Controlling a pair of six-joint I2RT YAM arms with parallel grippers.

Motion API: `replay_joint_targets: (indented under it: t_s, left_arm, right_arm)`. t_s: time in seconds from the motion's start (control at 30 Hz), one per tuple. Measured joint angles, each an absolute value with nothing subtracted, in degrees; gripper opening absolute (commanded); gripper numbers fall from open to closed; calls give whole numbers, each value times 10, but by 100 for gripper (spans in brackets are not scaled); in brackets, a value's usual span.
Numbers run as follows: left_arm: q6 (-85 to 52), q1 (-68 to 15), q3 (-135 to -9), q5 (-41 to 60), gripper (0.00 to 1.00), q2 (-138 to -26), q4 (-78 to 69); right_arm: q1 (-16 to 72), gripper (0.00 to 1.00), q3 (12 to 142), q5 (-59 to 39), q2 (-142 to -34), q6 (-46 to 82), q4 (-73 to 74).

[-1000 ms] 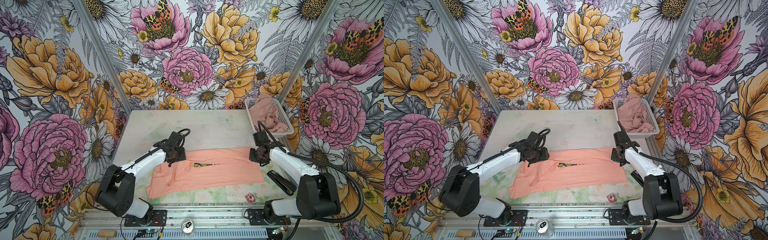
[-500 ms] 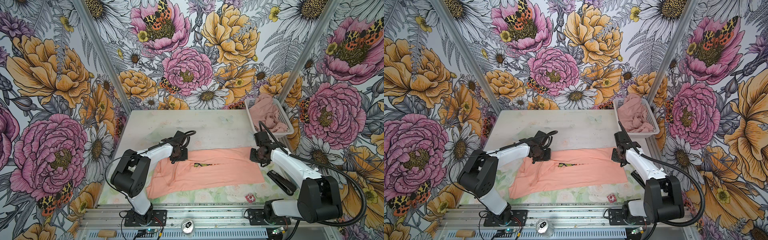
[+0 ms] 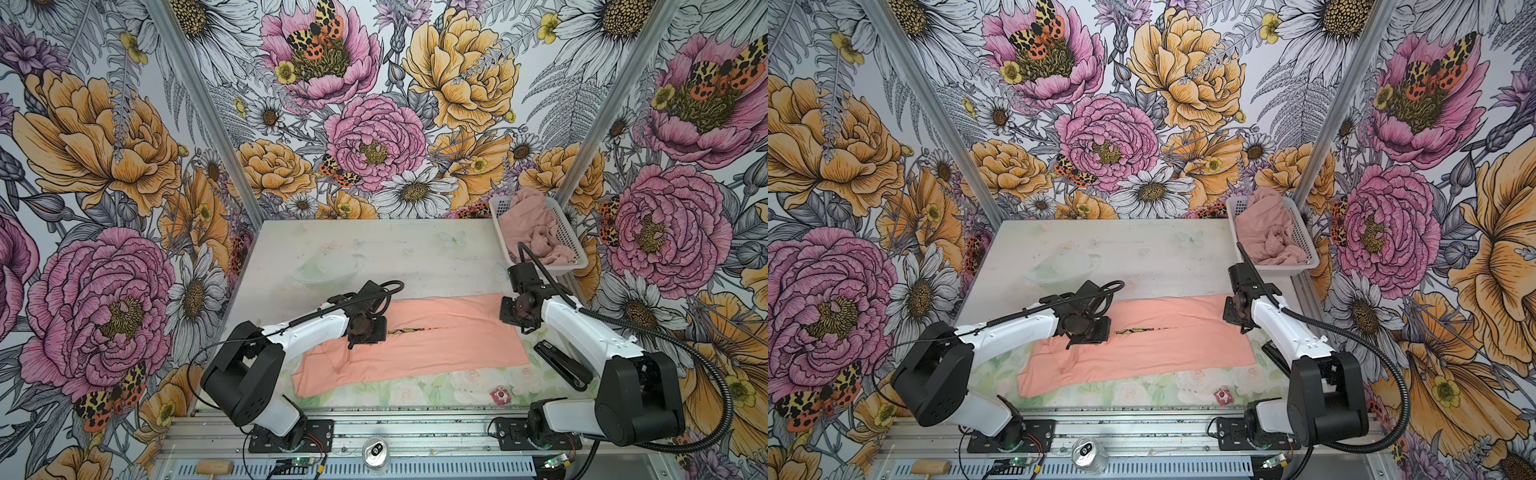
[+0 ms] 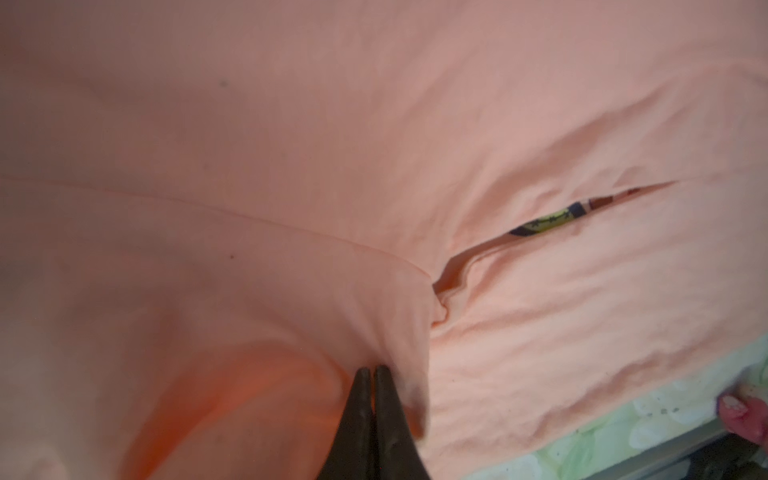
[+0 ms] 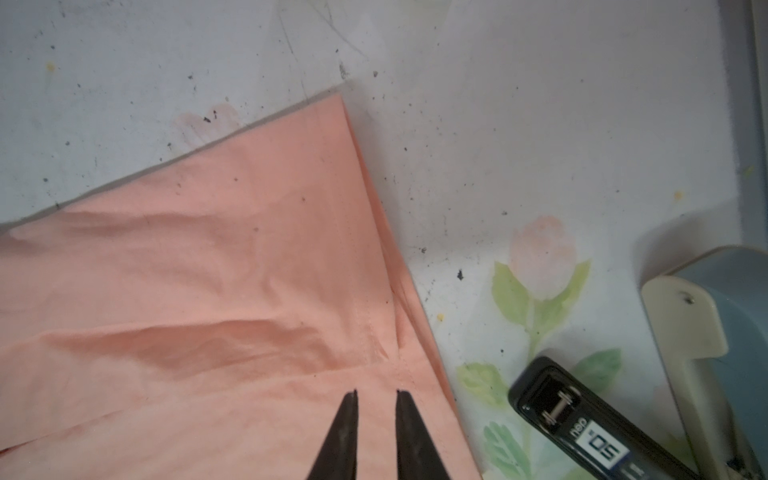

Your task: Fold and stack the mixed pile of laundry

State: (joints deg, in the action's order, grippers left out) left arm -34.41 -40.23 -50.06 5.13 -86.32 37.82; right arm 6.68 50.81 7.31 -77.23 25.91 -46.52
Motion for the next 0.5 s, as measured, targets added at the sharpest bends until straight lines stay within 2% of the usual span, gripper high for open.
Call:
replay_joint_targets:
  t_s: [0.07, 0.17, 0.4, 0.5]
  left_arm:
    - [-360, -419, -500, 54, 22, -862, 379]
    - [-383, -444, -502, 59, 40, -862, 380]
    - [-409, -477, -517, 72, 54, -862, 382]
    - [-417, -466, -517, 63, 56, -823, 391]
  right_arm:
    - [67, 20, 508, 73, -772, 259, -465]
    - [67, 20, 508, 73, -773, 259, -465]
    - [67, 20, 509, 73, -773, 259, -465]
    - [67, 20, 512, 72, -773, 259, -465]
